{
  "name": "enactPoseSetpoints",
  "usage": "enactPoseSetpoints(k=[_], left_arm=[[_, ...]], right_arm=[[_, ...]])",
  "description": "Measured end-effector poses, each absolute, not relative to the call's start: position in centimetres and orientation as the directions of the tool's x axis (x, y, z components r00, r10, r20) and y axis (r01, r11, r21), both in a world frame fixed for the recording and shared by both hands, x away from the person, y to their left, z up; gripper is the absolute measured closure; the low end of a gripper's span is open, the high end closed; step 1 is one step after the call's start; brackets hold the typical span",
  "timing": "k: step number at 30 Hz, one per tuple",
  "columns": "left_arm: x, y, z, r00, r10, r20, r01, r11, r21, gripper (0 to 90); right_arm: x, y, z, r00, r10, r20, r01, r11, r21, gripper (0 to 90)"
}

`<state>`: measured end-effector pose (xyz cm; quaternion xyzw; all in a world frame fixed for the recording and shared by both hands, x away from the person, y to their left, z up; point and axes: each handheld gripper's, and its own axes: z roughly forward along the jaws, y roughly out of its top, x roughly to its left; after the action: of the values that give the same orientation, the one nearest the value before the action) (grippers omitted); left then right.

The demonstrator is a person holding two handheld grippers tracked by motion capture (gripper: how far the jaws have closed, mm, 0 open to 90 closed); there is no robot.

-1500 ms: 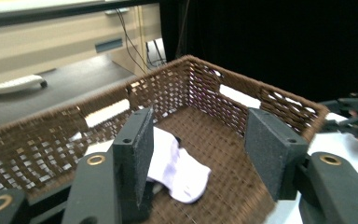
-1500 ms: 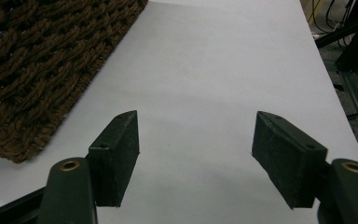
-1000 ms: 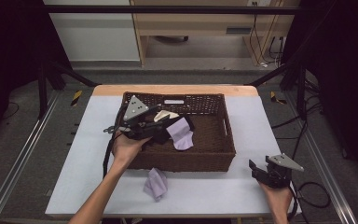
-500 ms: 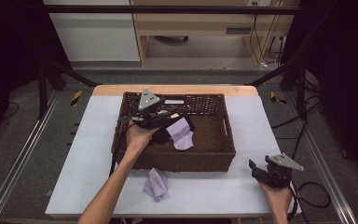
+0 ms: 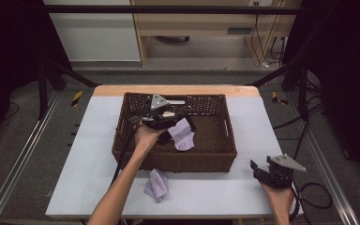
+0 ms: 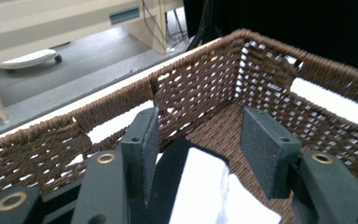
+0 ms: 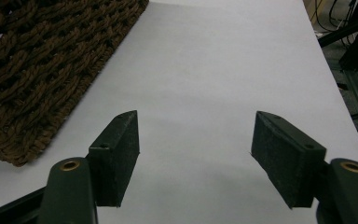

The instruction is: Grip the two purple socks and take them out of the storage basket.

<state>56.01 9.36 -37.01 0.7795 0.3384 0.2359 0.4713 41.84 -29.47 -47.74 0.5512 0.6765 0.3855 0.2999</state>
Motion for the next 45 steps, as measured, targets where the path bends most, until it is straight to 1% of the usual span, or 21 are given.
enactPoseSetpoints(k=[1, 3, 9, 13, 17, 28, 33, 35, 43, 45], left_arm=[[56.1, 9.2, -37.3, 0.659, 0.749, 0.068, 0.309, -0.352, 0.883, 47.0], [56.3, 9.1, -37.6, 0.657, 0.75, 0.07, 0.324, -0.365, 0.873, 47.3], [56.9, 8.9, -38.7, 0.658, 0.75, 0.057, 0.376, -0.393, 0.839, 47.3], [57.0, 8.8, -39.2, 0.66, 0.748, 0.066, 0.403, -0.427, 0.81, 47.1], [57.2, 8.7, -39.6, 0.669, 0.741, 0.05, 0.427, -0.438, 0.791, 46.5], [57.6, 8.2, -40.7, 0.668, 0.741, 0.072, 0.485, -0.507, 0.712, 46.5], [57.9, 8.1, -41.1, 0.671, 0.739, 0.059, 0.518, -0.524, 0.676, 47.2], [58.0, 8.1, -41.2, 0.669, 0.74, 0.071, 0.52, -0.533, 0.667, 47.0], [58.2, 8.0, -41.8, 0.67, 0.739, 0.067, 0.553, -0.558, 0.62, 47.0], [58.3, 7.9, -41.9, 0.671, 0.74, 0.048, 0.572, -0.559, 0.601, 47.9]], right_arm=[[41.8, -29.5, -47.7, -0.213, 0.977, 0.019, 0.514, 0.095, 0.852, 32.3], [41.9, -29.5, -47.7, -0.213, 0.977, 0.019, 0.515, 0.096, 0.852, 32.3], [41.8, -29.5, -47.7, -0.214, 0.977, 0.018, 0.513, 0.096, 0.853, 32.3], [41.9, -29.5, -47.7, -0.213, 0.977, 0.019, 0.515, 0.096, 0.852, 32.3], [41.9, -29.4, -47.8, -0.215, 0.976, 0.014, 0.515, 0.101, 0.851, 32.4], [41.8, -29.4, -47.7, -0.216, 0.976, 0.018, 0.514, 0.099, 0.852, 32.9], [41.9, -29.4, -47.8, -0.218, 0.976, 0.015, 0.516, 0.102, 0.851, 32.9], [41.9, -29.4, -47.8, -0.218, 0.976, 0.016, 0.516, 0.101, 0.85, 32.9], [41.9, -29.4, -47.8, -0.218, 0.976, 0.015, 0.516, 0.102, 0.851, 32.9], [41.9, -29.4, -47.8, -0.219, 0.976, 0.016, 0.516, 0.102, 0.85, 32.9]])
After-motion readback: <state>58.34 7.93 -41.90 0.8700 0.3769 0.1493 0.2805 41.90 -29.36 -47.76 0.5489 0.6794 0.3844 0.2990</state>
